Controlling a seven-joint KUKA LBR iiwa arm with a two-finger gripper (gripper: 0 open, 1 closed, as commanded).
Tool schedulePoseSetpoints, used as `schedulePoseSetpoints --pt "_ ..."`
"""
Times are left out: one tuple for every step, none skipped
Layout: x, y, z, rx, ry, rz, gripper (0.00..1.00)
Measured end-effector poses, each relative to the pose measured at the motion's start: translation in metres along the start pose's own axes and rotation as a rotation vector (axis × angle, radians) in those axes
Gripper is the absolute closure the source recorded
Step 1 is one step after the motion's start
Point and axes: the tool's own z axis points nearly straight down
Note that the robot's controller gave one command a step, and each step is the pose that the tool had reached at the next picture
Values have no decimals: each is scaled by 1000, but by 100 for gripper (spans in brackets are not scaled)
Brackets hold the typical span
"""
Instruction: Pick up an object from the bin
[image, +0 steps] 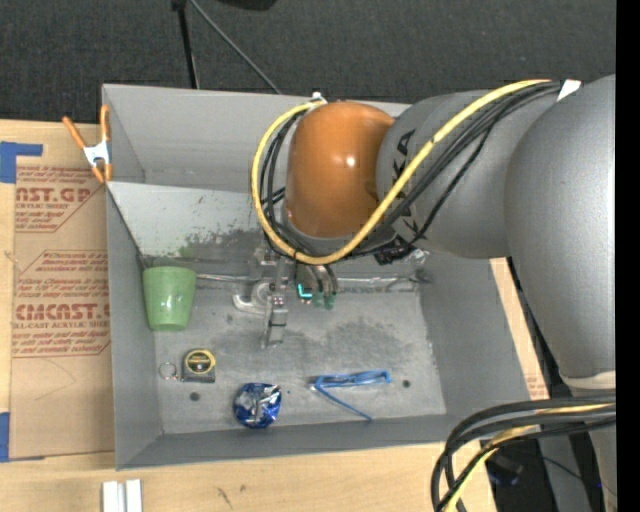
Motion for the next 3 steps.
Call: schedulePoseSetpoints --pt "80 -13 96 1 -6 -413 0" --pt "74 -83 85 4 -6 -720 0" --pt "74 -81 85 1 -6 -722 100"
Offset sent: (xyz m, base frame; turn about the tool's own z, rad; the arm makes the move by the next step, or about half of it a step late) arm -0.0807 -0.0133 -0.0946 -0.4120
